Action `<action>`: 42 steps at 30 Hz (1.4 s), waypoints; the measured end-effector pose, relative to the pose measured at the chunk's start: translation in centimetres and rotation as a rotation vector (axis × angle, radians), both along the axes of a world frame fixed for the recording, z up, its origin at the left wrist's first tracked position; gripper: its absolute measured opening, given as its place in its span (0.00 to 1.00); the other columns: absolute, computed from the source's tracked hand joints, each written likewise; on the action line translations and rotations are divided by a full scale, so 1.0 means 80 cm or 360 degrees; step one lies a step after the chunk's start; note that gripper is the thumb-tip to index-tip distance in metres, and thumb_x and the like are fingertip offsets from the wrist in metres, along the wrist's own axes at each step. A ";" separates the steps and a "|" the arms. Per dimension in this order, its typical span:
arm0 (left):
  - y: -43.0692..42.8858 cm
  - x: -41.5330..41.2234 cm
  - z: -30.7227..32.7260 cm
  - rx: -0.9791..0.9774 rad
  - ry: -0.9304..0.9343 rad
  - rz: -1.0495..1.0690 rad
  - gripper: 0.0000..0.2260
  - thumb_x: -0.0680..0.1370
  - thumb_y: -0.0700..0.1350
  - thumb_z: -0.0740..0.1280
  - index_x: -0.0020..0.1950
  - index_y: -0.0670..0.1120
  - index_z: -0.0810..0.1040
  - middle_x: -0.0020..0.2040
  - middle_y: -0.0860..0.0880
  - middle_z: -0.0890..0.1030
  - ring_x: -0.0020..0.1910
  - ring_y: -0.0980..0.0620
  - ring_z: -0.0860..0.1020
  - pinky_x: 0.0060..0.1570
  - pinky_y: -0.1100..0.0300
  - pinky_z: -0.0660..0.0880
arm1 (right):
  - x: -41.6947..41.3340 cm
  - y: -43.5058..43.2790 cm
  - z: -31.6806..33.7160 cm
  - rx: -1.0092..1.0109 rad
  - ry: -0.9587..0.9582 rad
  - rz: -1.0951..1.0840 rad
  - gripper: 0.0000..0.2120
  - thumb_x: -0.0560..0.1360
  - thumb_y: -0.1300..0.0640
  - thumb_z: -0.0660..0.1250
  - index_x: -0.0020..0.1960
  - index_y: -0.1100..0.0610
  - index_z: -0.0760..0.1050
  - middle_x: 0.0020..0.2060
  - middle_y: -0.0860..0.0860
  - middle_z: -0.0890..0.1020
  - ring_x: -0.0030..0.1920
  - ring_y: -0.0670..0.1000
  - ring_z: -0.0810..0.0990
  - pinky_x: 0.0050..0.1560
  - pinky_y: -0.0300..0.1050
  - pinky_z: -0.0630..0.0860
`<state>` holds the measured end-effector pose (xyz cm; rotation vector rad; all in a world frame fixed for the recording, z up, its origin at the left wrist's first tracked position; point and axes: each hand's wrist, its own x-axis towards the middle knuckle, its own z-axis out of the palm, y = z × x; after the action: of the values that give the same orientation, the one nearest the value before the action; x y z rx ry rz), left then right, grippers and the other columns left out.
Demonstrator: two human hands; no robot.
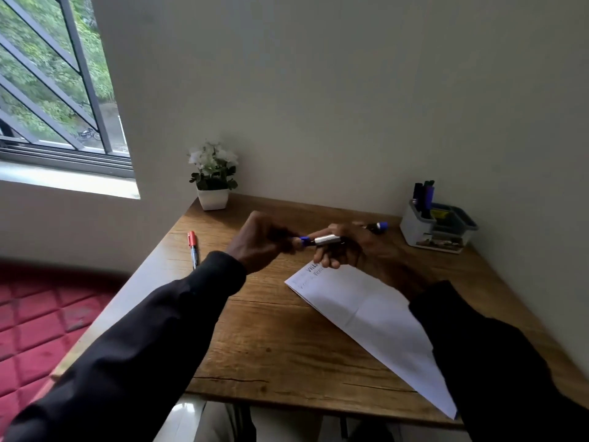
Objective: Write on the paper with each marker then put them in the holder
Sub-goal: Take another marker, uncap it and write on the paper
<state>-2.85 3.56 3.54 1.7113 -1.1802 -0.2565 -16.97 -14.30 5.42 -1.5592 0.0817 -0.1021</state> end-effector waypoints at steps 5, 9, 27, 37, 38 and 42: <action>0.012 0.030 -0.015 -0.0022 0.0130 0.0077 0.07 0.74 0.39 0.71 0.51 0.40 0.83 0.41 0.48 0.85 0.40 0.56 0.83 0.41 0.64 0.80 | -0.024 -0.036 0.012 -0.0152 -0.0083 -0.0033 0.22 0.81 0.53 0.58 0.65 0.68 0.77 0.50 0.70 0.83 0.47 0.61 0.85 0.45 0.46 0.82; 0.001 0.033 -0.034 -0.0028 0.0267 0.0071 0.08 0.74 0.40 0.72 0.51 0.38 0.83 0.43 0.43 0.85 0.44 0.47 0.84 0.44 0.59 0.82 | -0.030 -0.026 -0.019 -0.0222 -0.0096 -0.0239 0.20 0.80 0.53 0.62 0.59 0.70 0.79 0.45 0.69 0.84 0.40 0.62 0.83 0.37 0.46 0.80; -0.027 0.045 -0.064 0.0328 0.0228 -0.0392 0.08 0.78 0.44 0.68 0.52 0.41 0.82 0.48 0.51 0.85 0.47 0.56 0.83 0.48 0.62 0.81 | -0.015 0.013 -0.106 -0.0530 -0.0137 -0.0401 0.01 0.78 0.70 0.68 0.49 0.69 0.77 0.34 0.65 0.83 0.29 0.63 0.82 0.32 0.51 0.80; -0.030 0.054 -0.066 0.0343 0.0180 -0.0467 0.08 0.77 0.44 0.68 0.51 0.42 0.83 0.50 0.50 0.85 0.48 0.56 0.83 0.48 0.62 0.80 | -0.016 0.018 -0.113 -0.0791 -0.0264 -0.0472 0.03 0.77 0.69 0.71 0.44 0.66 0.79 0.31 0.57 0.84 0.26 0.57 0.82 0.25 0.46 0.78; -0.030 0.054 -0.066 0.0342 0.0182 -0.0462 0.08 0.77 0.44 0.68 0.51 0.42 0.83 0.49 0.51 0.85 0.48 0.57 0.83 0.47 0.63 0.80 | -0.015 0.018 -0.114 -0.0815 -0.0277 -0.0474 0.03 0.76 0.69 0.72 0.44 0.66 0.80 0.31 0.56 0.84 0.25 0.56 0.82 0.25 0.44 0.77; -0.033 0.054 -0.067 0.0363 0.0157 -0.0438 0.07 0.77 0.45 0.68 0.51 0.43 0.83 0.50 0.52 0.84 0.48 0.58 0.83 0.46 0.65 0.80 | -0.014 0.017 -0.115 -0.0918 -0.0319 -0.0451 0.04 0.76 0.70 0.72 0.42 0.68 0.79 0.30 0.55 0.84 0.25 0.52 0.83 0.29 0.36 0.76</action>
<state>1.48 0.91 -1.81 1.7043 -1.3526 -0.6582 -18.11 -12.94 -3.78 -2.0951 0.1218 -0.5429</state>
